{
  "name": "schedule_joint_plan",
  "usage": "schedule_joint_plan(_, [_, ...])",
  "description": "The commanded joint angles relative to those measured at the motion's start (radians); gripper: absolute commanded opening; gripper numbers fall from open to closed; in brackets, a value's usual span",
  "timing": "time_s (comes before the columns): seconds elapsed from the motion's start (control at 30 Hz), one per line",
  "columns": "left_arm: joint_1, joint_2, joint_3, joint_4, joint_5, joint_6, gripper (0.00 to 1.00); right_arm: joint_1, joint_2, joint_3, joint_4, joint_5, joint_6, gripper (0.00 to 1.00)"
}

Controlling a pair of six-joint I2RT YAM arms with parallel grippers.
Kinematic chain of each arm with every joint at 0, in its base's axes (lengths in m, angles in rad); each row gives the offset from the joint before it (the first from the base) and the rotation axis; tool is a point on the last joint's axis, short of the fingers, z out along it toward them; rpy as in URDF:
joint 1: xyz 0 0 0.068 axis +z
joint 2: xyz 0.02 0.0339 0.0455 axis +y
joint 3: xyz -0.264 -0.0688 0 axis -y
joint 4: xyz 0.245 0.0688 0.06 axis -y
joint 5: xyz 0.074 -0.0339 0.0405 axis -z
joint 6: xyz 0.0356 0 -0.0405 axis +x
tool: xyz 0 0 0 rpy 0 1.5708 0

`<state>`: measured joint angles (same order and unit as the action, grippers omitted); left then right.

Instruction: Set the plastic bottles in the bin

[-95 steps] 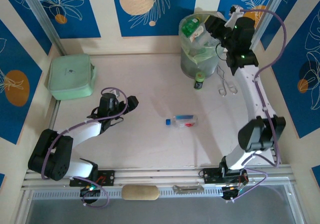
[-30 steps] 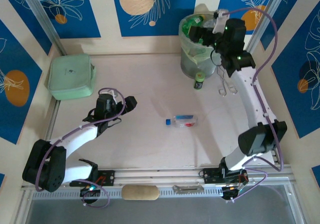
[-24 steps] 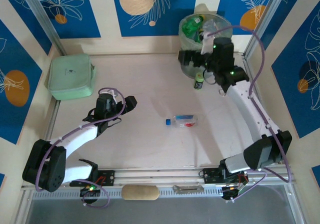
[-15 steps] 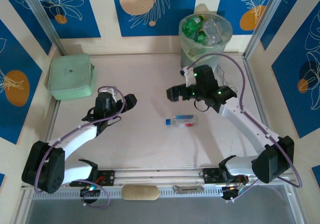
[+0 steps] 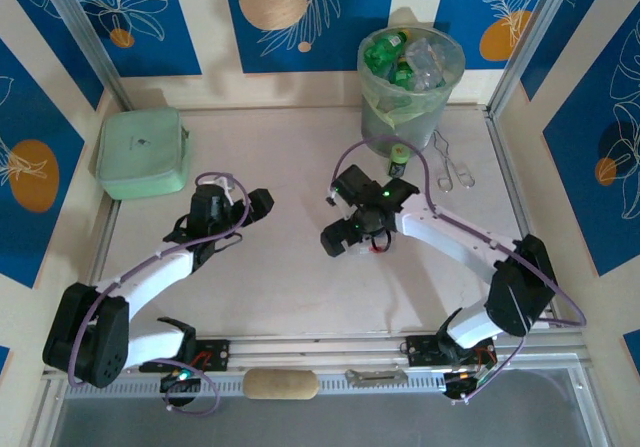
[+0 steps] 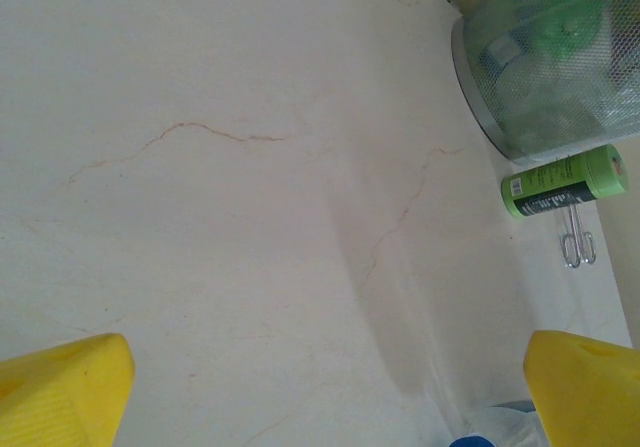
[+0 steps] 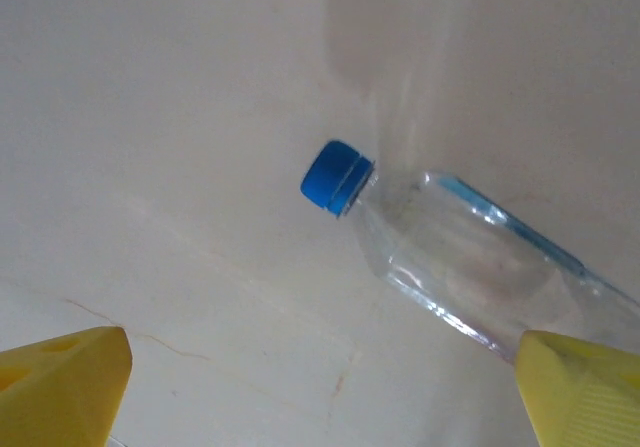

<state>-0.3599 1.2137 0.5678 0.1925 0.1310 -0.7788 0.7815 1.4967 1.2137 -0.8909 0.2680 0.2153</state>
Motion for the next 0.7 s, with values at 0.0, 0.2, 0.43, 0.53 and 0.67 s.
schedule_joint_plan(0.0, [0.004,-0.019,0.024,-0.024,0.013,0.023,1.00,0.078,0.056,0.029,-0.130,0.182,-0.027,0.99])
schedule_joint_plan(0.2, [0.004,-0.009,0.028,-0.025,0.015,0.026,1.00,0.116,0.187,0.036,-0.164,0.387,-0.094,0.99])
schedule_joint_plan(0.43, [0.004,-0.029,0.016,-0.042,-0.001,0.032,1.00,0.084,0.270,0.036,-0.074,0.464,-0.197,0.99])
schedule_joint_plan(0.53, [0.004,-0.046,0.008,-0.053,-0.009,0.033,1.00,0.033,0.279,0.047,-0.017,0.418,-0.246,0.99])
schedule_joint_plan(0.67, [0.004,-0.073,-0.008,-0.063,-0.026,0.030,1.00,-0.031,0.312,0.077,0.039,0.359,-0.301,0.99])
